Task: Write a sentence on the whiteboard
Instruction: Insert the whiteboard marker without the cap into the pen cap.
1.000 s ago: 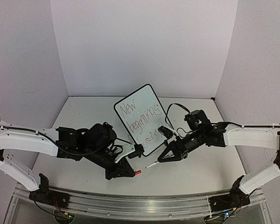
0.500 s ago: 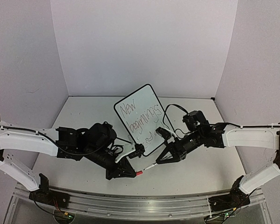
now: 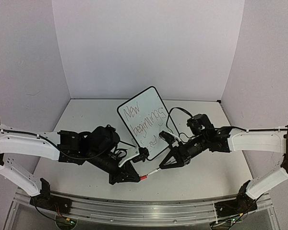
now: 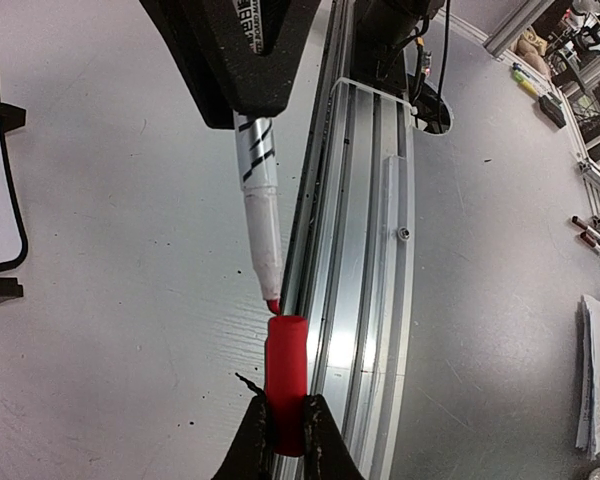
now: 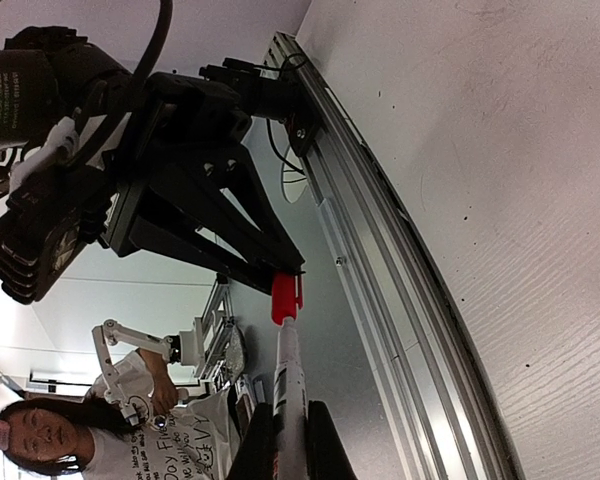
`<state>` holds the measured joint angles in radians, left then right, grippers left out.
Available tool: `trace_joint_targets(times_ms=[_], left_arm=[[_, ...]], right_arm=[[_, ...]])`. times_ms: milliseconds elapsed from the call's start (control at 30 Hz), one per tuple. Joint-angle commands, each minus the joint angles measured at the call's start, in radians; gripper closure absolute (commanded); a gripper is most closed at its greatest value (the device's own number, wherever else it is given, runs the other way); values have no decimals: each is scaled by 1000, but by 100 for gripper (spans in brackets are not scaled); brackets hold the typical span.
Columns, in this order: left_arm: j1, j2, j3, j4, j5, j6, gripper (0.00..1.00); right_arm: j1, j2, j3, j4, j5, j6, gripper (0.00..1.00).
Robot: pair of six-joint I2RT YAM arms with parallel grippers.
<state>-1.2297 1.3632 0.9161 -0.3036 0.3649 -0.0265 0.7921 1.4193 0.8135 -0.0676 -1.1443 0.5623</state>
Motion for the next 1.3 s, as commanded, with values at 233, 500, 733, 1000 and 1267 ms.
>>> trace_joint_targets(times_ms=[233, 500, 733, 1000, 1267], left_arm=[[-4, -1, 34, 38, 14, -9, 100], [-4, -8, 30, 46, 9, -13, 100], [-4, -15, 30, 53, 6, -16, 100], [-3, -17, 36, 82, 10, -27, 100], [-3, -13, 34, 173, -39, -61, 100]], right_arm=[[13, 3, 32, 35, -26, 7, 100], [19, 6, 30, 38, -29, 9, 100], [24, 12, 30, 41, -27, 8, 100], [32, 16, 42, 57, -19, 16, 100], [44, 13, 45, 100, -13, 40, 100]])
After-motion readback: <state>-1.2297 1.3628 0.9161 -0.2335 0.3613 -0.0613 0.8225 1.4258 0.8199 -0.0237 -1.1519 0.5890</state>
